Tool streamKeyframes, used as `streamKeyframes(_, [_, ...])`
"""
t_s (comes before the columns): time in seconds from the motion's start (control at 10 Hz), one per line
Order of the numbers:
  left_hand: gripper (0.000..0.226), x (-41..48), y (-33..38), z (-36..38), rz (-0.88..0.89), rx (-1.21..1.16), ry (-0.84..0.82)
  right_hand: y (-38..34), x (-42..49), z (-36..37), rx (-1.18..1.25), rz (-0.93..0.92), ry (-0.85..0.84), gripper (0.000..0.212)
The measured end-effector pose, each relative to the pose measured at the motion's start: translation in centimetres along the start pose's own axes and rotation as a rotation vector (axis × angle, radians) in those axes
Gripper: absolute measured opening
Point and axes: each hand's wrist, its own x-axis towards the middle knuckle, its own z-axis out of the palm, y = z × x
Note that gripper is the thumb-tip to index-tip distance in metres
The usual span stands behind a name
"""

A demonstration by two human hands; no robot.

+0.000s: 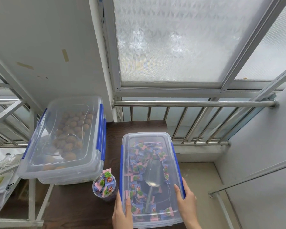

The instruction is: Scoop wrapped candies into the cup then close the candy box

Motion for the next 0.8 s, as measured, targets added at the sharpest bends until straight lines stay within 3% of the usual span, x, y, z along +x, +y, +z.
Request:
streamKeyframes(0.2, [0.053, 0.3, 0.9, -0.2, -0.004, 0.008, 0.055, -0.4, 0.0, -0.1, -0.019, 0.003, -0.027, 0.092])
streamKeyframes(0.4, [0.06, 1.0, 0.6, -2.7, 0.009, 0.035, -0.155, -0.1, 0.5, -0.6, -0.188, -0.04, -0.096, 0.096])
streamKeyframes(0.5, [0.066, 1.4, 0.1, -4.9, 0.001, 0.111, -0.301, -1.4, 0.1, -1.7, -0.329, -0.064, -0.146, 0.076])
streamKeyframes(0.6, [0.064, 1.9, -0.6, -7.5, 0.062, 0.339, -0.368, -1.9, 0.2, -2.8, -0.547, -0.103, -0.205, 0.065])
streamKeyframes(0.8, [0.052, 3.4, 0.1, -16.2, 0.207, 0.705, -0.329, -4.8, 1.1, -7.2, -0.933, -0.239, -0.407, 0.038])
